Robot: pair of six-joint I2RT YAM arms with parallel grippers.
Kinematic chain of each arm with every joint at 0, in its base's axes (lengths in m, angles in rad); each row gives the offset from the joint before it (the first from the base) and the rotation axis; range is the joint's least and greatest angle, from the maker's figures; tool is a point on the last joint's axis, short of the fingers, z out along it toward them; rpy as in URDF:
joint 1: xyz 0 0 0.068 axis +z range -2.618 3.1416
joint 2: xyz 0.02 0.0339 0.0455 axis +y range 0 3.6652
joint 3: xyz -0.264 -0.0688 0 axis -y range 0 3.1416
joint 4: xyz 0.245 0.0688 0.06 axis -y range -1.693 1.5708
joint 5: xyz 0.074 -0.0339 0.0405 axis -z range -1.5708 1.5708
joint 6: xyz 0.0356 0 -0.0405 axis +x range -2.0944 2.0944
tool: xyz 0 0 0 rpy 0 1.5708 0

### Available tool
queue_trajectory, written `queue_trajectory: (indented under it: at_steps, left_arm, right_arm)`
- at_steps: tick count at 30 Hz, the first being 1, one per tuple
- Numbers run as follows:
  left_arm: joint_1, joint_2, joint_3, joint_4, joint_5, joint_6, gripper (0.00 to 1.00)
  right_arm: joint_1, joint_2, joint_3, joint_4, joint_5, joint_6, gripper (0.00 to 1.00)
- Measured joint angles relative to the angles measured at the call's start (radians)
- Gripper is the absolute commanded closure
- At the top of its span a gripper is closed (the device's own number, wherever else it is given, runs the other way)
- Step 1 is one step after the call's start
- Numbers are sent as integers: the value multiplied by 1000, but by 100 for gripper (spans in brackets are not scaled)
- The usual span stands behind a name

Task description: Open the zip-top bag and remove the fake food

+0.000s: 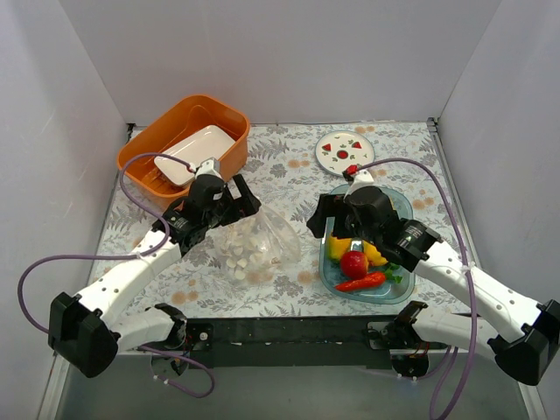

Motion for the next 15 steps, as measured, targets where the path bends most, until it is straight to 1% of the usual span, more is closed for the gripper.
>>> queue_trajectory:
  at_steps: [8,15]
  left_arm:
    - [0,-49,6,-44,38,54,2]
    - [0,-85,7,-27,58,89,2]
  right_arm:
    - [-32,15,3,113,-20,-40,2]
    - [-37,14,-4,151,-19,-43,2]
